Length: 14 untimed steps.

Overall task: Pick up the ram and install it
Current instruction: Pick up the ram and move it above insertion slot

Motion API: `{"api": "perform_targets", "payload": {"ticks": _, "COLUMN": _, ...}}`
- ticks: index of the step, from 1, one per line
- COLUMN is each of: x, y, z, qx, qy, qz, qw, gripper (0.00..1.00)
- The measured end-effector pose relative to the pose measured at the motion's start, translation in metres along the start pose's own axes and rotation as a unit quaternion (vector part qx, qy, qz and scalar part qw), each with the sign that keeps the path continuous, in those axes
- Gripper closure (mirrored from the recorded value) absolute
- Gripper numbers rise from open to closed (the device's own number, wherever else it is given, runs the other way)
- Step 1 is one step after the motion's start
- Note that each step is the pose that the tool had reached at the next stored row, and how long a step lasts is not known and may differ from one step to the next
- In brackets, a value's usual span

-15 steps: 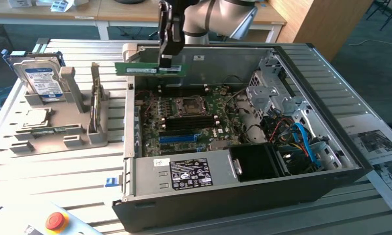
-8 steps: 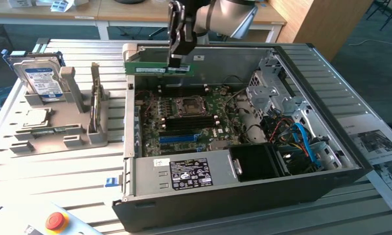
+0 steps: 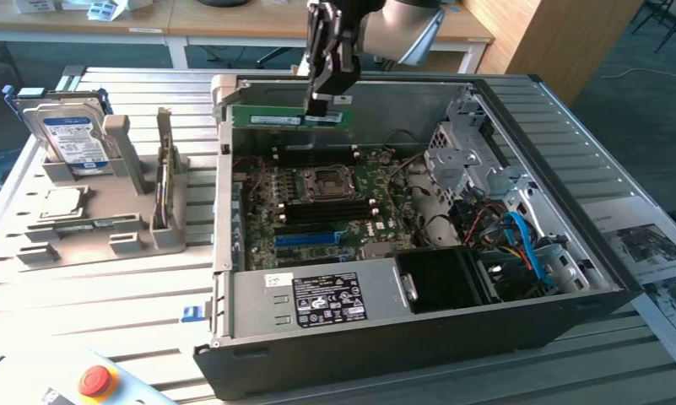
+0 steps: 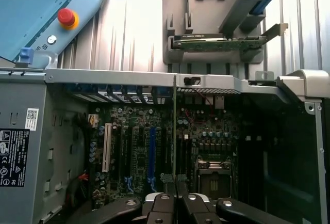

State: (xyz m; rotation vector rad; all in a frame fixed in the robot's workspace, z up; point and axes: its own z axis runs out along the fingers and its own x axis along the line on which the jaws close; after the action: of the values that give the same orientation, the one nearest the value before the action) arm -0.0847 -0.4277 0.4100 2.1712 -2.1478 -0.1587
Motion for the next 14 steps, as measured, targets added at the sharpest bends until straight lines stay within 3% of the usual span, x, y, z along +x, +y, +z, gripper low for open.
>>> {"api": "perform_targets", "payload": {"ticks": 9, "x": 0.000, "y": -0.0187, "z": -0.0026, "qx": -0.0039, "qy": 0.0000, "qz": 0.000, "qw": 1.0000, "gripper": 0.88}}
{"api": "perform_targets", "payload": {"ticks": 14, "x": 0.000, "y": -0.0190, "z": -0.0026, "qx": -0.0039, "qy": 0.0000, "qz": 0.000, "qw": 1.0000, "gripper": 0.88}}
